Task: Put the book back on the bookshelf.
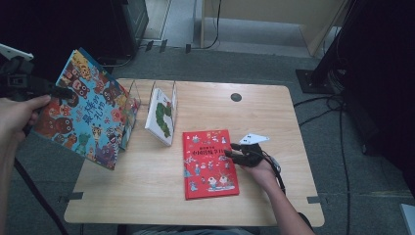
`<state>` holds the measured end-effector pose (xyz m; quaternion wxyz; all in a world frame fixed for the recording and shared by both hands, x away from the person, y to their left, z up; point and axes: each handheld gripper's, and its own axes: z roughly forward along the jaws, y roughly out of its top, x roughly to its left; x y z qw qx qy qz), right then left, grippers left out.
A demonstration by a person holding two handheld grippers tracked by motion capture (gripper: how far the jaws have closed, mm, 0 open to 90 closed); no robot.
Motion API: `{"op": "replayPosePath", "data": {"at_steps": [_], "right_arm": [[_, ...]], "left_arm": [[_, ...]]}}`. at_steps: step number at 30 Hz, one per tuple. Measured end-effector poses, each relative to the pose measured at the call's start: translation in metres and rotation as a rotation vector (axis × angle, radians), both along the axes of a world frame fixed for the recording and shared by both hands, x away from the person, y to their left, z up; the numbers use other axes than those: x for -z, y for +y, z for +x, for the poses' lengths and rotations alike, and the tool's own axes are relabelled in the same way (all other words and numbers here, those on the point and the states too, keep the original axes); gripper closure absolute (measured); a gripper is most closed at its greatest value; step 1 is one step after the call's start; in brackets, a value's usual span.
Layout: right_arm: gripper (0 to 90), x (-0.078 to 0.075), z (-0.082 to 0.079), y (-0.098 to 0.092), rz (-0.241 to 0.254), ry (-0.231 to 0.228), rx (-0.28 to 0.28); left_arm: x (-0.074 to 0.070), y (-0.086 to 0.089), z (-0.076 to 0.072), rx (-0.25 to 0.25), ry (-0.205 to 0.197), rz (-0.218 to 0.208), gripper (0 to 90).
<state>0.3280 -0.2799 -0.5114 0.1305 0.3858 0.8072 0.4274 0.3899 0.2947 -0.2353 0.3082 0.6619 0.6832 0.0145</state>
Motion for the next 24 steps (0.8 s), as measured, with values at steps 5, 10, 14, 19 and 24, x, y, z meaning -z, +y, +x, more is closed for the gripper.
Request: {"op": "replayPosePath", "data": {"at_steps": [5,10,14,19,24], "right_arm": [[56.1,0.000,0.000,0.000,-0.001,0.002,-0.004],[56.2,0.000,-0.001,0.000,-0.002,0.004,-0.004],[56.2,0.000,-0.001,0.000,-0.002,0.004,-0.006],[56.2,0.000,-0.002,0.000,-0.004,0.008,-0.005],[56.2,0.000,-0.002,0.000,-0.003,0.011,-0.005]], "left_arm": [[0.006,-0.006,0.015,-0.002,-0.008,0.027,80.2],[0.014,-0.012,0.027,0.002,-0.023,0.028,80.2],[0.022,-0.019,0.034,0.019,-0.022,0.043,80.0],[0.029,-0.021,0.039,0.020,-0.019,0.043,79.8],[0.032,-0.020,0.039,0.006,0.000,0.072,80.6]]}}
